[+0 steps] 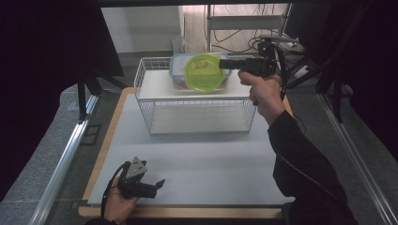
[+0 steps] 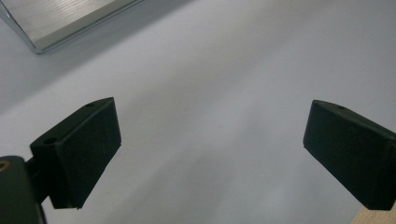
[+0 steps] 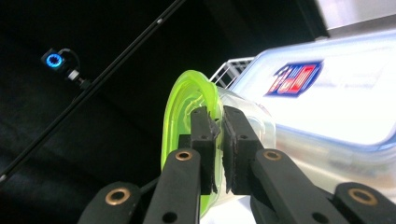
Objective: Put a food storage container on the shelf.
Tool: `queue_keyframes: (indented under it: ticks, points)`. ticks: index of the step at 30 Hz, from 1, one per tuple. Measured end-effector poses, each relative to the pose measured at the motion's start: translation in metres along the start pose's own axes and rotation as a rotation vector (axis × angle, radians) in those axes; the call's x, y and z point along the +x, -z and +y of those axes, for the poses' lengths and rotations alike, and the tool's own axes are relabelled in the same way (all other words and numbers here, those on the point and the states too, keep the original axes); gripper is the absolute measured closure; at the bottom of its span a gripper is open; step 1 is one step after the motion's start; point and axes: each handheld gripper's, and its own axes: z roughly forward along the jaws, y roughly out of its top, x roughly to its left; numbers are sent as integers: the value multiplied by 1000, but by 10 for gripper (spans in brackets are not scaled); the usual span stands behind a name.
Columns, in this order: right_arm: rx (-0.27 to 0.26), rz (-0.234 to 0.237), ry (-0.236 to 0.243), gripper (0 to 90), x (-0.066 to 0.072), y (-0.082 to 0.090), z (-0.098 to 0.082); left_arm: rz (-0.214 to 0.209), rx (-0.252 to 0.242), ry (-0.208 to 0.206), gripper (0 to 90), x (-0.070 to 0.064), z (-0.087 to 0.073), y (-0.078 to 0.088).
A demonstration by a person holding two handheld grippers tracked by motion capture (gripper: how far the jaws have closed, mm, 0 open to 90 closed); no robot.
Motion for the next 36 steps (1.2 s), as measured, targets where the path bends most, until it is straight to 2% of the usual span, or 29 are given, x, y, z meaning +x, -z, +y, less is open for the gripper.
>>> queue_keyframes:
  ticks: [5,14,26,33,36]
  points:
    - [-24,-23,-4,844,-2,-2,11,2,-5,1,38,0,0,1]
    - [-56,-68,-18,844,-6,-17,32,-4,-6,-3,37,0,0,1]
    - [-69,-101,-50,843,-19,-36,44,-18,-2,-6,37,-1,0,0]
    - [-69,-112,-62,842,-23,-42,49,-23,-1,-10,38,-1,0,0]
    - [-76,-131,-66,831,-25,-45,51,-26,12,-15,38,-2,0,-2]
